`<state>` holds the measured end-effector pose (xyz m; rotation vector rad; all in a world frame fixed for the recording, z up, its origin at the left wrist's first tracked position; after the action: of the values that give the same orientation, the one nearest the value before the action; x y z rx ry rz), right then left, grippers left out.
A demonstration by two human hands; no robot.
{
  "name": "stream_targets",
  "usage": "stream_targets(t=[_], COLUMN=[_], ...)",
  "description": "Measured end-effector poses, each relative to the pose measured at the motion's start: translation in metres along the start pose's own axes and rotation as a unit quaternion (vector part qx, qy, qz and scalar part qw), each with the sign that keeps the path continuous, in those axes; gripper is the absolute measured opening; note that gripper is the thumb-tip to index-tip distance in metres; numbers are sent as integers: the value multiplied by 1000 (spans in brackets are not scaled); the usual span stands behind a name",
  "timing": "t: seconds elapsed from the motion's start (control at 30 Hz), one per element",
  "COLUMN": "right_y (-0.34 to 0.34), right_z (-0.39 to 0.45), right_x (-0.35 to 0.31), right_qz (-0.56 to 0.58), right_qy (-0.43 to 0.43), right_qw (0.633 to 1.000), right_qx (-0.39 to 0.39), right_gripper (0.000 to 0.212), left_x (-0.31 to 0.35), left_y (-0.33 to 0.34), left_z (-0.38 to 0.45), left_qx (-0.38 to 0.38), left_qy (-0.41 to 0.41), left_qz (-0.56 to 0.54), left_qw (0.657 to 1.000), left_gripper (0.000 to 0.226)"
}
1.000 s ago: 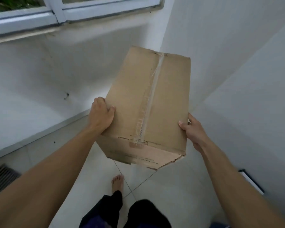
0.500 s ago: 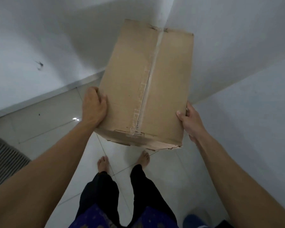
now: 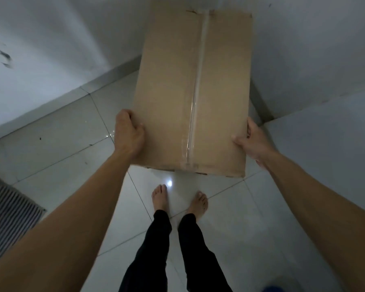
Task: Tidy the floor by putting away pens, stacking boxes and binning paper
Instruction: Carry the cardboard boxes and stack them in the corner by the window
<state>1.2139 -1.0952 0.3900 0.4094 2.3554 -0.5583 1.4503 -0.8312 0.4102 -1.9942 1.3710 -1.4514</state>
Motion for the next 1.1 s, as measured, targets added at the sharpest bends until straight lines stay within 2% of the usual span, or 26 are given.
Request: stream_targets(t=[0.1,0.17,0.23,0.3,0.37,0.43,0.5,0.67,0.87,0.97,1.03,1.1], right_y=[25,33,35,45,71,89,85,44,-32,-71,-93,-104], right_z=[16,20,13,-6,-26,-40,-38,-9,38,60,65,61], right_x=[45,59,55,47,55,74,82,73,41,33,32,37], right_qz=[-38,-35,-98,-210,-336,-421,-465,-522,-594,-584,-519,-388], right_qy=[50,45,-8,-95,-151,-141,-139,-138,-111,-58,-12,16], right_qw=[998,998,992,963,924,895,874,840,792,803,841,895], right_qx=[-16,5,79,140,98,33,22,56,89,106,154,220], right_gripper=[90,94,94,95,108,131,141,140,129,123,113,101], left_x=[-36,-50,-56,-56,-54,-53,-53,-40,12,40,59,77], left_y=[28,35,40,42,43,42,41,58,104,128,144,161], left_z=[1,1,4,5,3,1,1,-1,-2,0,0,-1], left_qx=[-39,-50,-72,-96,-106,-108,-104,-117,-147,-191,-212,-213], left_qy=[-32,-23,-31,-45,-58,-65,-68,-65,-84,-132,-142,-141], left_qz=[13,21,36,65,82,103,113,79,-45,-139,-178,-195], left_qw=[999,998,996,992,989,987,986,988,985,963,950,947], left_gripper=[42,51,55,58,59,60,60,61,72,84,86,85])
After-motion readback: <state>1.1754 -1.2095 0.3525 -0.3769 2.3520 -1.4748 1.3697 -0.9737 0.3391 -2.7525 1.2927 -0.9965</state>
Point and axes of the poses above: each hand's wrist, its own z-axis towards the middle knuckle, its own y-axis out of the palm, x = y × z, the point moved 5 cm from there along z, towards the middle knuckle, and after that the axes turned 2 degrees about -x, right-handed, at the moved point
